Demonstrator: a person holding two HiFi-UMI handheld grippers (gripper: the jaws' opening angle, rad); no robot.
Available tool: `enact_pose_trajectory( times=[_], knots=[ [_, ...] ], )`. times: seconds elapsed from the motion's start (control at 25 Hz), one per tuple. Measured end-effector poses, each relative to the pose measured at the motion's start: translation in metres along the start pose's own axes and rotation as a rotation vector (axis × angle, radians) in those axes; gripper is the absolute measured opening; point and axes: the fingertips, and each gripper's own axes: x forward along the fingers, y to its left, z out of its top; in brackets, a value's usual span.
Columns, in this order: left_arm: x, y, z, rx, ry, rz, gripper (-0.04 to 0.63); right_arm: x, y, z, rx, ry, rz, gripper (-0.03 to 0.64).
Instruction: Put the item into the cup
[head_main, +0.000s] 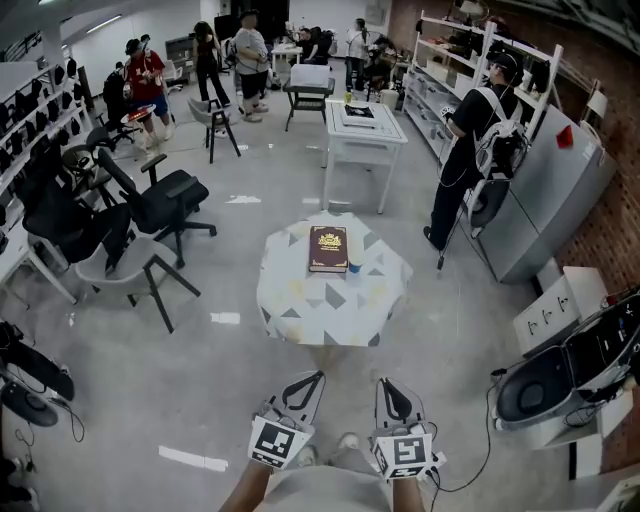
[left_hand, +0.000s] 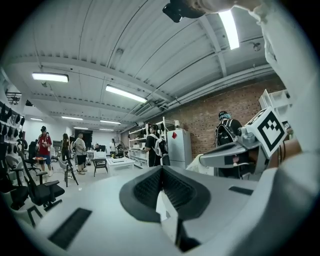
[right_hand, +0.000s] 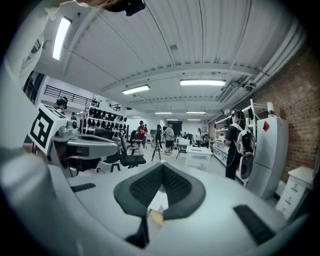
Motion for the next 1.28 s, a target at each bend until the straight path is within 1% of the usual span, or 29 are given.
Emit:
enact_pose_trajectory(
  times=[0.28, 0.72, 1.28],
  knots=[
    [0.022, 0.012, -0.003, 0.003, 0.011, 0.039, 0.012, 0.024, -0.018, -0.004, 0.004, -0.002, 0.027, 0.006],
    [0.083, 0.035, -0.002, 0.000, 0.026, 0.106, 0.012, 0.082, -0.063, 0.004, -0.009, -0.017, 0.095, 0.006],
    [0.144, 0.043, 0.009, 0.017, 0.052, 0.196, 0.012, 0.131, -0.116, 0.009, 0.014, -0.043, 0.189, 0.006]
  ],
)
